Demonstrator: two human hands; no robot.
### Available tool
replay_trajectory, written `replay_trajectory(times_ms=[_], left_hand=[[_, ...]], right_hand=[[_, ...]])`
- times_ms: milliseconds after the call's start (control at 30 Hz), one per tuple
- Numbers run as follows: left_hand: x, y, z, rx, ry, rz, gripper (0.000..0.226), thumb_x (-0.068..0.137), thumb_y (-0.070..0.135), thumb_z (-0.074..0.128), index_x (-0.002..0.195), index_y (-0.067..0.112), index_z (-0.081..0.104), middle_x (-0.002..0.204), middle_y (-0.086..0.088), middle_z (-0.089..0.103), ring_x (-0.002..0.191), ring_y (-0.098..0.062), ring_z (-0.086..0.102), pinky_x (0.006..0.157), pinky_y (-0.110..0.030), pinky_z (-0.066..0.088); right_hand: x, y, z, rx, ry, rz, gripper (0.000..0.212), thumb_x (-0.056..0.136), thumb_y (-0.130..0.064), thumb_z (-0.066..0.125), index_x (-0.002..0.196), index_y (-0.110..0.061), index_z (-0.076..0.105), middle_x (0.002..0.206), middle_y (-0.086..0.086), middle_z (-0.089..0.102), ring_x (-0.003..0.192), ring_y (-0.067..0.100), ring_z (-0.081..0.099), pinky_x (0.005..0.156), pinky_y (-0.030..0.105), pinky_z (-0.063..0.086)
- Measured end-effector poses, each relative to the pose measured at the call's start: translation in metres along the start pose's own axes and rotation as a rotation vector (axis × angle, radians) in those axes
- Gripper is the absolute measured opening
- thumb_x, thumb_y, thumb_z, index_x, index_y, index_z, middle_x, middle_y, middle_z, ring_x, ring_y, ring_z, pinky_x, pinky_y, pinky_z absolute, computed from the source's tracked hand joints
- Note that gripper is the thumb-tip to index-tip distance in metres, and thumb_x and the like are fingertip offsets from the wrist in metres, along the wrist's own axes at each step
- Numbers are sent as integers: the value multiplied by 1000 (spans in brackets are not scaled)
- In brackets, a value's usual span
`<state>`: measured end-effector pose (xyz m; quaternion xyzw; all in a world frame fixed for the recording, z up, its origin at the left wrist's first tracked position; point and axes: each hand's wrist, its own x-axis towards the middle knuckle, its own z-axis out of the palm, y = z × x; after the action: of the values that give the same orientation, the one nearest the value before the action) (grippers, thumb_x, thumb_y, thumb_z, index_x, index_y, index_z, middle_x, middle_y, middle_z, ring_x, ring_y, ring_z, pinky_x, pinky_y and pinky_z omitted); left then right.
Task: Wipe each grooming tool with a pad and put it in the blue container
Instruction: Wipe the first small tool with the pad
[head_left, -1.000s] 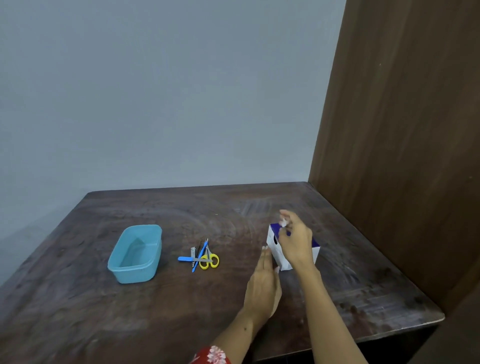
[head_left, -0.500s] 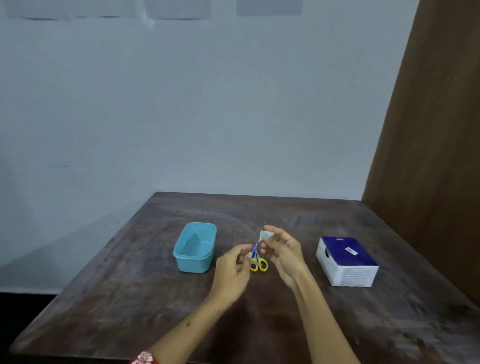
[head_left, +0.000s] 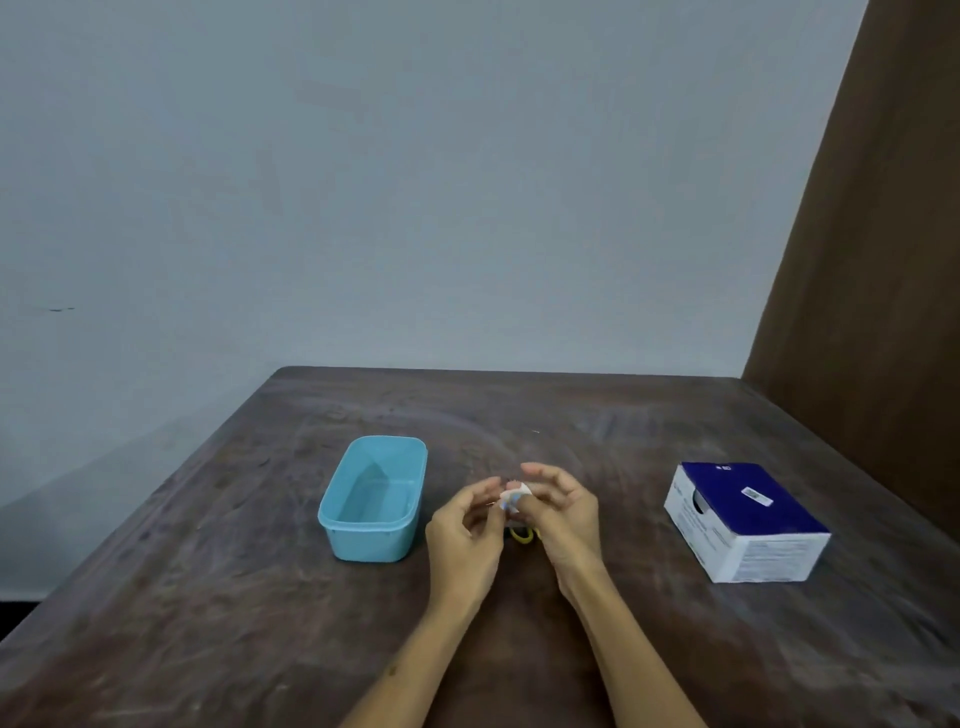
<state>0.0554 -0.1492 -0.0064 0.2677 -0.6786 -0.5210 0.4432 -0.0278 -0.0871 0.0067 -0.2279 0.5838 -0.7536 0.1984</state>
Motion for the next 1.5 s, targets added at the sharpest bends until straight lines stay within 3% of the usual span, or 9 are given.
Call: replay_trajectory(times_ms=[200,467,600,800,900,1000,1167,1300,1500], left_hand=[[6,-8,1,66,17,100,26,82,2,63,102,16,70,90,7,72,83,0,67,73,-19,55],[0,-10,1,555,-5,379,22,77,9,67,98,15,71,107,-2,66,110,-20,54,91,-20,39],[-9,-9,4,934,-73,464,17,66,24,69,82,22,75,121,-12,62,123,-36,50,99,-48,41],[-10,-11,9,1123,-136,382,25,78,16,57,100,16,70,145,-9,41,142,-28,19,115,-48,2],[-10,-8,8,1150,-123,363,15,73,13,66,86,17,72,136,-7,51,139,-28,29,113,-50,13],[-8,-9,8,1093,-22,524,16,59,12,79,69,20,71,108,-5,67,114,-27,57,97,-46,33],[-9,-5,-2,640,70,569,25,88,28,43,100,24,65,84,1,67,68,-19,64,54,-34,52],[-6,-3,-5,271,64,456,21,89,15,57,107,15,68,90,0,69,79,-5,62,68,-17,51],[-13,0,-3,135,-85,324,37,86,-2,57,113,21,66,90,3,62,83,-10,63,71,-24,54]], right_hand=[[5,1,-1,-130,29,-161,29,77,5,68,89,-20,60,66,2,70,62,15,68,52,22,50],[5,4,-27,-573,513,-376,29,79,13,51,75,-10,70,84,5,69,79,17,64,66,-5,33],[-3,12,-26,-731,380,-341,30,79,12,48,85,-4,73,98,8,69,91,21,64,73,6,33],[-1,14,-27,-742,413,-370,30,80,9,50,87,-9,74,98,3,71,94,20,64,81,23,44],[-1,12,-26,-722,445,-390,26,80,8,55,89,-7,74,98,4,71,92,20,65,78,18,41],[-2,12,-25,-648,467,-405,23,79,7,60,88,-9,74,94,4,72,87,19,66,76,19,43],[-4,14,-15,-547,435,-462,23,79,5,63,84,-14,74,84,-2,71,76,12,66,71,18,49],[-15,16,2,-445,328,-498,23,77,6,63,84,-13,74,81,-8,67,73,2,65,70,15,52],[-21,18,8,-393,289,-539,21,76,1,66,84,-16,73,84,-7,68,78,3,66,72,22,54]])
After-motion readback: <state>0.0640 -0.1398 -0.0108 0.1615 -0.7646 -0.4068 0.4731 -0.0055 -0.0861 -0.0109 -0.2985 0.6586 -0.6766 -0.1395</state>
